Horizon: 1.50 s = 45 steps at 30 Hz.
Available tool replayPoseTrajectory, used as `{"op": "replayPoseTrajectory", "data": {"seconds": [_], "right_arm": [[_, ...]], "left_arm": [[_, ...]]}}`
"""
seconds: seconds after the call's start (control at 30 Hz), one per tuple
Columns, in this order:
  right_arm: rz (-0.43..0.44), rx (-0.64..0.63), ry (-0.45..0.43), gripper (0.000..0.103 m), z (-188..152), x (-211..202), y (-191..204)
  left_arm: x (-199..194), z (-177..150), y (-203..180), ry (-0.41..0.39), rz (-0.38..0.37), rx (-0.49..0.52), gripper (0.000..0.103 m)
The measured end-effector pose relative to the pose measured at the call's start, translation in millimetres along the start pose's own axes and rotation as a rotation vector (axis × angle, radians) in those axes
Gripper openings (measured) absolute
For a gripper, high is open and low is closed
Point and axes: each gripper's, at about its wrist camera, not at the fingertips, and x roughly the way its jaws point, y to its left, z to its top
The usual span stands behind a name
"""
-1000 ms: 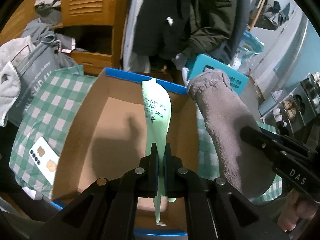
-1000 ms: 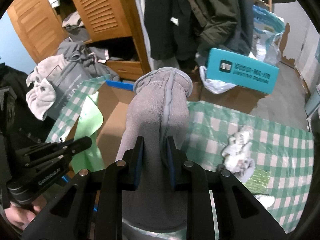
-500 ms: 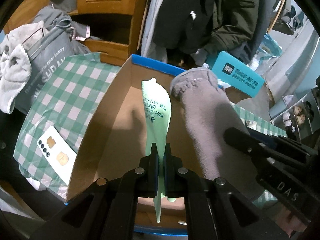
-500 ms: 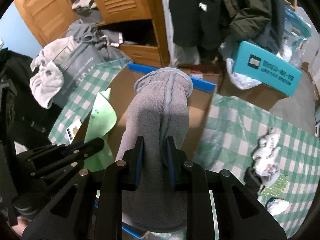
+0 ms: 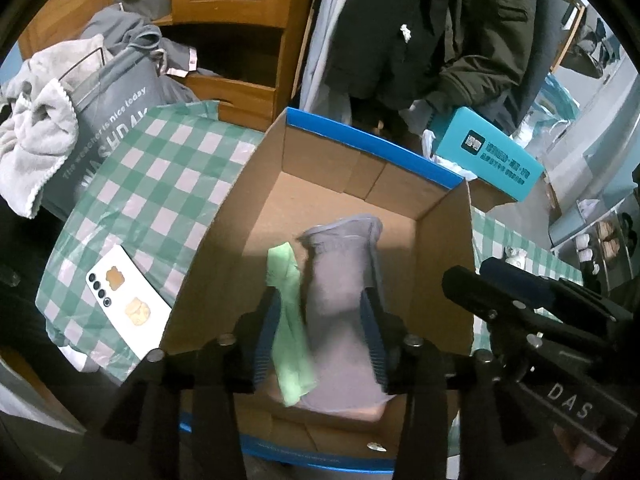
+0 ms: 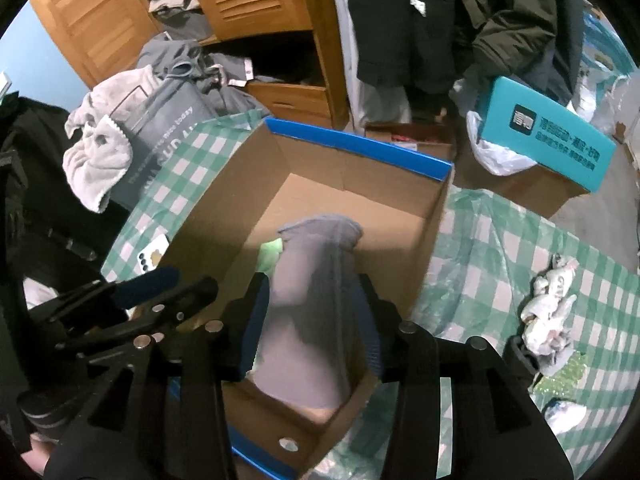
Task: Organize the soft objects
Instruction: 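Lower the slipper and cloth into the box and open both tools, then move both tools back over the remaining items on the table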
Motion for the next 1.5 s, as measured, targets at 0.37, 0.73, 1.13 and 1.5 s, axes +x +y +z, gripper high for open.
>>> {"op": "replayPoseTrajectory", "data": {"seconds": [0.37,0.73,1.13,1.5], "right_arm": [[-0.058,0.057,-0.033,0.061,-6.7,-21.1,-26.9],[-0.109,0.095,-0.042,0.066,-21.3,-37.5,-56.3],[-0.165,0.128,-0.045,0.069,-44.2,-54.6,-92.1],[-0.203,0.192,-0.042,0.069,-69.1,-69.6,-133.5]], "left_arm": [[0.5,-4.8,-23.0,0.011,0.006,0.063,0.048],[-2.2,-10.4,-55.5,0.006,-0.001,0.135,0.053],[2.6,-20.2,-93.4,0.023,-0.021,0.210,0.053],[7.5,-30.9,-139.0,0.038,-0.029,0.301,0.053]]}}
